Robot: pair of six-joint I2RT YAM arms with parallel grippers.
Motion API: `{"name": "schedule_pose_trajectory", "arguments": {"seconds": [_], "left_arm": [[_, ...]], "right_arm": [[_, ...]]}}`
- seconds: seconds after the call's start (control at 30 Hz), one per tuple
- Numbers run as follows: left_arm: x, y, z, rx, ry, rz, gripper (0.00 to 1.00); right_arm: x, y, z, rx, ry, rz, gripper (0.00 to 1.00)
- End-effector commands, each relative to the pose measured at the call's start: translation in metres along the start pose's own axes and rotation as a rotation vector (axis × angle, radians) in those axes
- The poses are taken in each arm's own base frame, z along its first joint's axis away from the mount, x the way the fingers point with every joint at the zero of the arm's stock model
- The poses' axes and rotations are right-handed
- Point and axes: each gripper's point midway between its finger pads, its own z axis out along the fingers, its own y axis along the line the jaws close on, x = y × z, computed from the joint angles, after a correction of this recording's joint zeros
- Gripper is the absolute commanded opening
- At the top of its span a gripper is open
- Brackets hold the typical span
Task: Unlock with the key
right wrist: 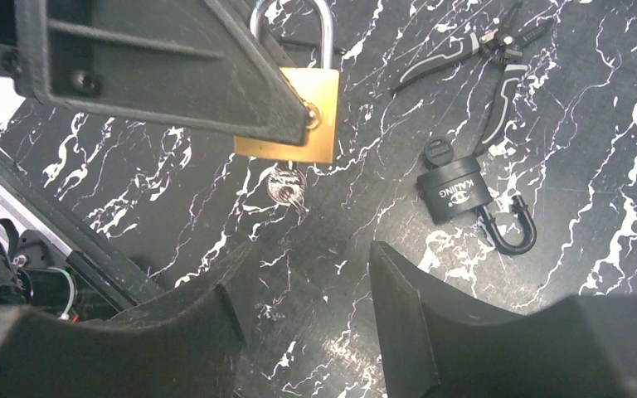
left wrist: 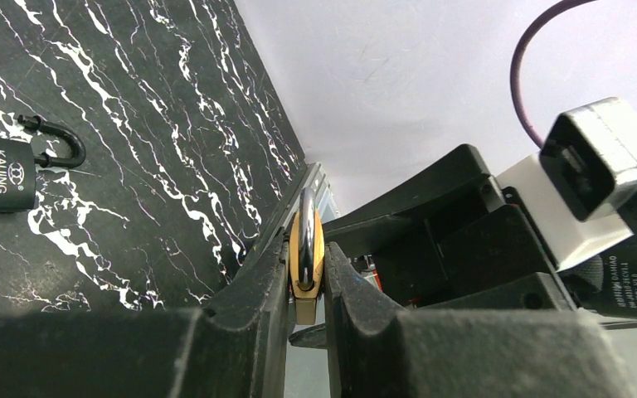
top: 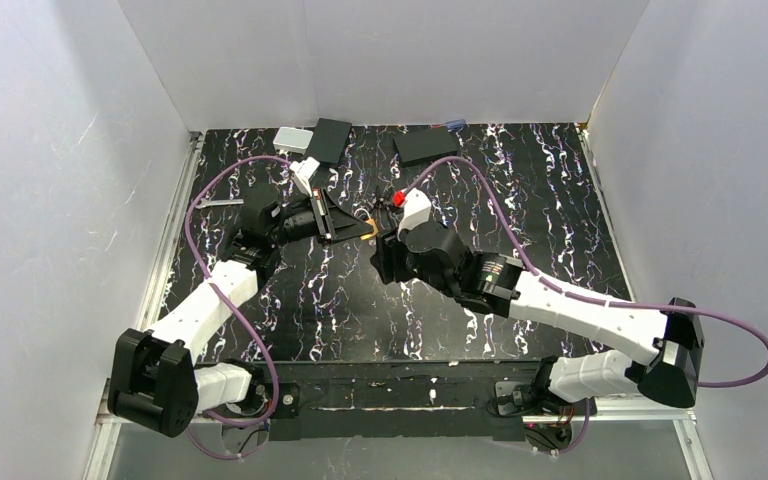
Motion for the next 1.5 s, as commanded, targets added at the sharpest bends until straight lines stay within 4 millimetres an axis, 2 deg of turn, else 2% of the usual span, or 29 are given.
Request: {"name": "schedule_pose_trajectory", "arguments": {"seconds": [0.0, 0.43, 0.63, 1.0, 1.1, 1.27, 1.47], "left_arm": [[0.003, -0.012, -0.004, 0.026, 0.001, 0.054, 0.0], [0.004, -0.011, -0.006, 0.018, 0.0, 0.059, 0.0], [0.004, -0.012, -0.007, 0.019, -0.003, 0.065, 0.0], [0.005, -0.013, -0.007, 0.021, -0.001, 0.067, 0.0], [0.004, -0.013, -0.008, 0.022, -0.003, 0.07, 0.0], [0.005, -0.014, -0.008, 0.024, -0.003, 0.074, 0.0], [0.005, -0.015, -0.009, 0.027, -0.001, 0.079, 0.0]], "right_arm": [[-0.04, 0.013, -0.003, -0.024, -0.096, -0.006, 0.59], [-0.057, 0.013, 0.008, 0.022, -0.13, -0.038, 0.58], [-0.065, 0.011, 0.01, 0.042, -0.152, -0.043, 0.53], [-0.062, 0.018, 0.021, 0.029, -0.141, -0.033, 0.5], [-0.061, 0.018, 0.022, 0.029, -0.138, -0.032, 0.47], [-0.061, 0.018, 0.024, 0.03, -0.139, -0.035, 0.32], [-0.058, 0.02, 0.027, 0.028, -0.132, -0.037, 0.29]]}}
